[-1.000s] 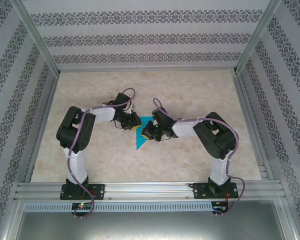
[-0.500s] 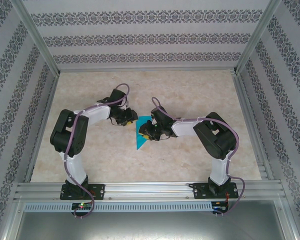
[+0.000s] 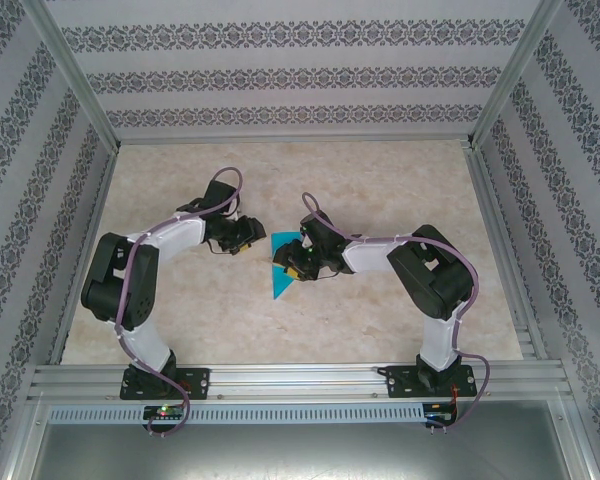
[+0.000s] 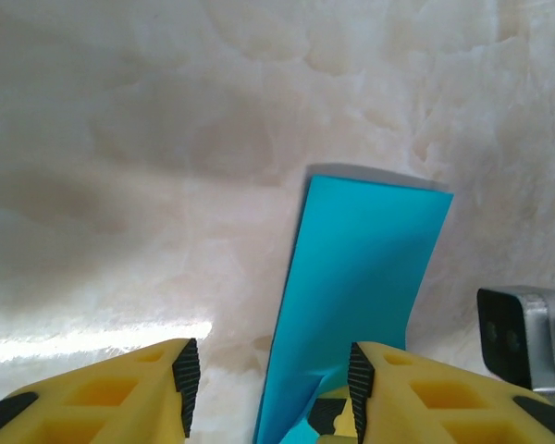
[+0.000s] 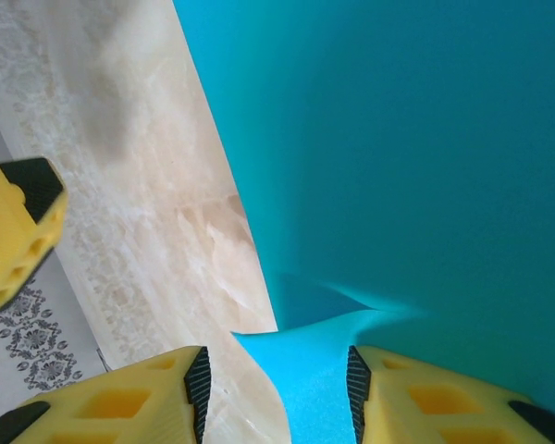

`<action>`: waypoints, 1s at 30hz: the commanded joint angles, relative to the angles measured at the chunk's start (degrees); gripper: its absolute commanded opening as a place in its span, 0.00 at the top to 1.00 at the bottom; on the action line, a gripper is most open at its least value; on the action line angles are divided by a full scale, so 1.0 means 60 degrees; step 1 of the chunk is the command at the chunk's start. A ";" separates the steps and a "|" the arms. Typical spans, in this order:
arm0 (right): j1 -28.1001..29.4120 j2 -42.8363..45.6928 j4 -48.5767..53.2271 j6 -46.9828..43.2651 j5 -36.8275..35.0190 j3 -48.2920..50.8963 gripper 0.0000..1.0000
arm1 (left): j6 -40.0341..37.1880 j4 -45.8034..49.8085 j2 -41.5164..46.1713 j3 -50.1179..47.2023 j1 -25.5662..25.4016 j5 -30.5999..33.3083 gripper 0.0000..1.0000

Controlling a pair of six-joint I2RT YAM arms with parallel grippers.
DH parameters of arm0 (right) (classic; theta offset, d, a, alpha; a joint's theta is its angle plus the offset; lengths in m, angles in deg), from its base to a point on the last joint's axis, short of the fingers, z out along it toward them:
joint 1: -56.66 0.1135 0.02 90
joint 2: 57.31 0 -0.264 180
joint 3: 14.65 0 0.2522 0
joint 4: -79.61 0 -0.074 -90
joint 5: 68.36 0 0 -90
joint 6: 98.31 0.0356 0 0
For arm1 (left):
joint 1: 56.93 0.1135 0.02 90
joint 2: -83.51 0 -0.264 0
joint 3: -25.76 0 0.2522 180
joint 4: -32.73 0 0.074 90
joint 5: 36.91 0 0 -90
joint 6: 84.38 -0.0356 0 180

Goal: Fold a paper plane with a square sheet of paper (pick it up from the middle)

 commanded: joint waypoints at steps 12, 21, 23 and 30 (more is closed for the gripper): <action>0.0085 -0.0415 0.1611 -0.0294 -0.0660 0.0244 0.93 | 0.0369 -0.0558 0.0724 -0.1242 -0.0614 -0.1317 0.79; 0.0104 -0.0435 0.1700 -0.0334 -0.0665 0.0224 0.98 | 0.0158 -0.0843 -0.0037 -0.1009 -0.1187 -0.1579 0.95; 0.0113 -0.0406 0.1630 -0.0334 -0.0686 0.0240 0.99 | 0.0048 -0.0703 -0.0309 -0.0867 -0.1253 -0.1555 0.97; 0.0110 -0.0241 0.1493 -0.0374 -0.0672 0.0272 0.99 | -0.0133 -0.0728 -0.0862 -0.0636 -0.1322 -0.1490 0.98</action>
